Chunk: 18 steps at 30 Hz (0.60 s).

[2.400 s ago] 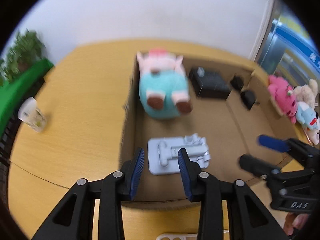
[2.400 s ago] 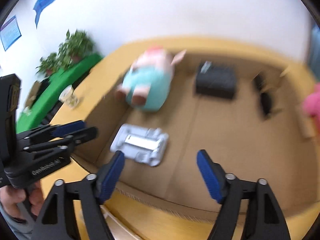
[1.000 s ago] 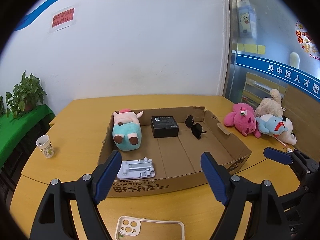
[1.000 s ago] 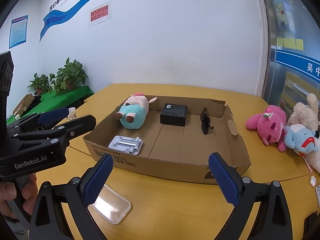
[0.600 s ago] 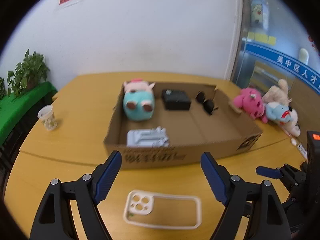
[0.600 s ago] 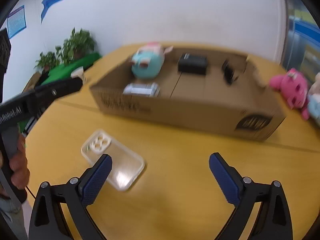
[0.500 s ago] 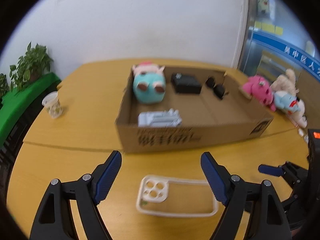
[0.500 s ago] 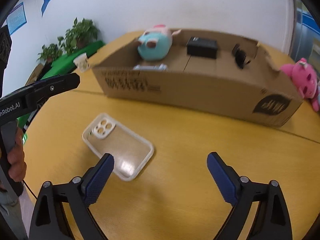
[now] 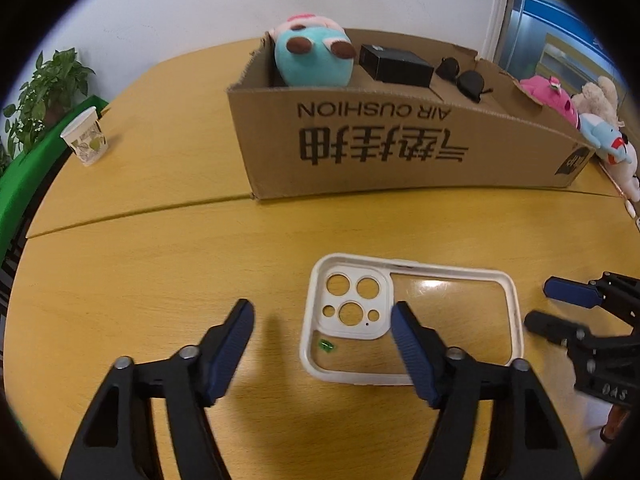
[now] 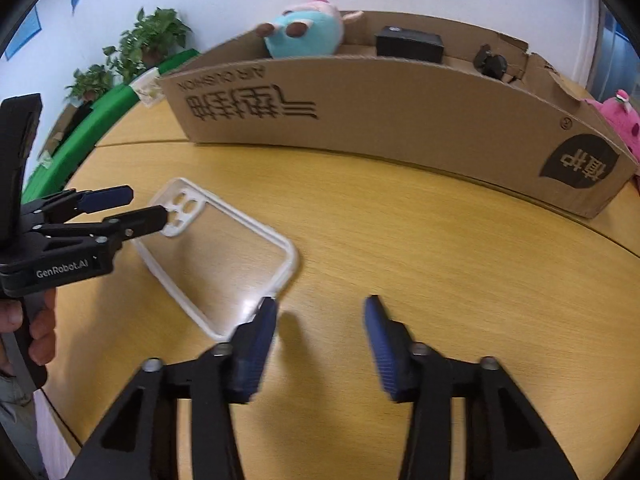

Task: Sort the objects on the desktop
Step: 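Move the left tool down to the clear phone case on the table, then close the left tool on the phone case rim and lift it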

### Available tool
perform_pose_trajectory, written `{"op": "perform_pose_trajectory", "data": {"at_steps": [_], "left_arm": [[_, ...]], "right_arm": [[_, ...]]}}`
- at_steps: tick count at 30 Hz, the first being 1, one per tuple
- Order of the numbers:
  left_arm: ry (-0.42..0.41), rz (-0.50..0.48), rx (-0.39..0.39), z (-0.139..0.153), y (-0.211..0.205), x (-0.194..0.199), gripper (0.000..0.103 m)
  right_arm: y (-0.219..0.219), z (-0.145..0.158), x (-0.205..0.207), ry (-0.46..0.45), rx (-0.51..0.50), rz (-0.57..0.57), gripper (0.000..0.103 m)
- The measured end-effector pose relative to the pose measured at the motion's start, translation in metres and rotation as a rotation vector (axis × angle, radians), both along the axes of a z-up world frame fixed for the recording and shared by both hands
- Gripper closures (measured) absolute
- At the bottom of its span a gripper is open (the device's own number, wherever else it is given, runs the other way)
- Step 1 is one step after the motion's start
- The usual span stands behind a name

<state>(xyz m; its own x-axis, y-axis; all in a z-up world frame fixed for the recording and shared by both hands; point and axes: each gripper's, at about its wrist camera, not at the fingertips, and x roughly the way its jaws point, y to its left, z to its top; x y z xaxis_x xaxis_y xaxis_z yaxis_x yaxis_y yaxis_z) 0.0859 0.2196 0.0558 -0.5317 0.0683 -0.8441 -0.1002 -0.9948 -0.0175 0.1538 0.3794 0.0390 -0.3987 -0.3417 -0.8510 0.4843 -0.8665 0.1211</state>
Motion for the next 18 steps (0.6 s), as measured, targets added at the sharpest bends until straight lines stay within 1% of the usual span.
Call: {"op": "perform_pose_trajectory", "data": {"at_steps": [1,2,3,4,5,7,8,10,12,13,14,15,16,18], "left_arm": [[-0.022,-0.001,0.007,-0.004,0.000,-0.001,0.058],[-0.042,-0.003,0.024,-0.008,-0.002,-0.002,0.061],[-0.034,0.002,0.058,-0.008,-0.005,-0.001,0.064],[-0.035,0.003,0.067,-0.008,-0.006,-0.001,0.066],[-0.036,0.002,0.061,-0.009,-0.005,0.000,0.067],[-0.037,-0.005,0.063,-0.010,-0.004,0.001,0.068],[-0.038,-0.007,0.067,-0.010,-0.004,0.001,0.068],[-0.046,-0.023,0.073,-0.009,-0.001,0.001,0.069],[-0.058,-0.044,0.102,-0.008,0.002,0.007,0.069],[-0.062,-0.048,0.109,-0.007,0.004,0.009,0.069],[-0.065,-0.032,0.102,-0.007,0.004,0.010,0.069],[-0.064,-0.012,0.095,-0.006,0.002,0.010,0.069],[-0.058,0.004,0.097,-0.004,0.000,0.011,0.069],[-0.042,0.023,0.123,0.000,-0.008,0.012,0.069]], "right_arm": [[0.004,-0.001,-0.003,-0.004,0.000,-0.010,0.069],[0.007,0.000,-0.005,-0.015,-0.010,-0.020,0.069],[0.011,0.000,-0.005,-0.026,-0.024,-0.029,0.068],[0.016,0.003,-0.006,-0.034,-0.060,-0.035,0.067],[0.018,0.006,-0.006,-0.036,-0.080,-0.034,0.066],[0.015,0.010,-0.005,-0.031,-0.103,-0.019,0.054],[0.013,0.011,-0.004,-0.027,-0.105,-0.011,0.043],[0.005,0.007,-0.003,-0.025,-0.099,0.004,0.041],[-0.003,-0.001,-0.002,-0.041,-0.073,0.025,0.043],[-0.005,0.000,-0.001,-0.016,-0.063,0.030,0.044],[-0.007,0.000,0.002,-0.002,-0.036,0.037,0.050],[-0.009,0.000,0.003,0.011,-0.018,0.040,0.060],[-0.008,0.001,0.004,0.026,-0.001,0.037,0.064],[-0.002,0.001,0.005,0.036,-0.001,0.028,0.077]]}}
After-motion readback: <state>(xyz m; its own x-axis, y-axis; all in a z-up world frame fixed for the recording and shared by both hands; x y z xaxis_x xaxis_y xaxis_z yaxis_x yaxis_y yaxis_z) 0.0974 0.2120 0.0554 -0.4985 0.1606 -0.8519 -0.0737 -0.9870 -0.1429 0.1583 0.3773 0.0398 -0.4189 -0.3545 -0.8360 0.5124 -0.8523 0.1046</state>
